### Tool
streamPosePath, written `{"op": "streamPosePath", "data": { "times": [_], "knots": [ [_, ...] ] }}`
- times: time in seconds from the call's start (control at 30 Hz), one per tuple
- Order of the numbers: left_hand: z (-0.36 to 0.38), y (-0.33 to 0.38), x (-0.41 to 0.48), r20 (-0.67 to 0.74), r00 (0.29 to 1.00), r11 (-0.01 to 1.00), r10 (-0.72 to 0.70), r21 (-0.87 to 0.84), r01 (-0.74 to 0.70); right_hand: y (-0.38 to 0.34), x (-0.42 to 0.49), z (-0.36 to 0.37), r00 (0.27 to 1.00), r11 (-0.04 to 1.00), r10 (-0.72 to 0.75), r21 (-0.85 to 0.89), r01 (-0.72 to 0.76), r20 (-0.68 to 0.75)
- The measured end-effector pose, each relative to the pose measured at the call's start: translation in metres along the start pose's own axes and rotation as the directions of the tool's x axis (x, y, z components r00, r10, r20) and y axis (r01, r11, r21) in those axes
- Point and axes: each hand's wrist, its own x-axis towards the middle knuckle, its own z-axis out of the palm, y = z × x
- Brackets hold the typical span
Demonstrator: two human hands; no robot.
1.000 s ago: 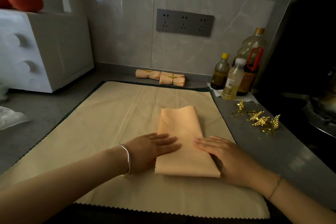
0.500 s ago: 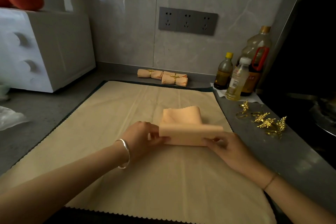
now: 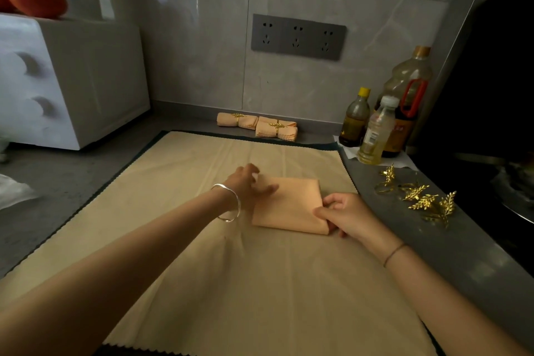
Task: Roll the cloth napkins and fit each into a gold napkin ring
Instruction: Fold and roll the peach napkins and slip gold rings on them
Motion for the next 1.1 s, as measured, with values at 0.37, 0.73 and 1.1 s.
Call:
{"op": "streamPosePath", "data": {
  "times": [0.37,0.73,1.1],
  "knots": [
    [0.008,0.0,0.028,0.064,0.994,0.987,0.093,-0.138,-0.084,0.004,0.013,0.011,0.988,0.991,-0.044,-0.13,0.025,-0.15],
    [0.013,0.012,0.02,-0.044,0.988,0.967,0.146,0.217,-0.134,0.007,0.014,0.013,0.981,0.986,-0.08,-0.157,0.052,-0.179],
    [0.054,0.003,-0.016,0.069,0.971,0.771,0.228,0.597,-0.223,-0.005,-0.012,0.024,0.891,0.815,-0.368,-0.554,0.17,-0.267]
  ]
}}
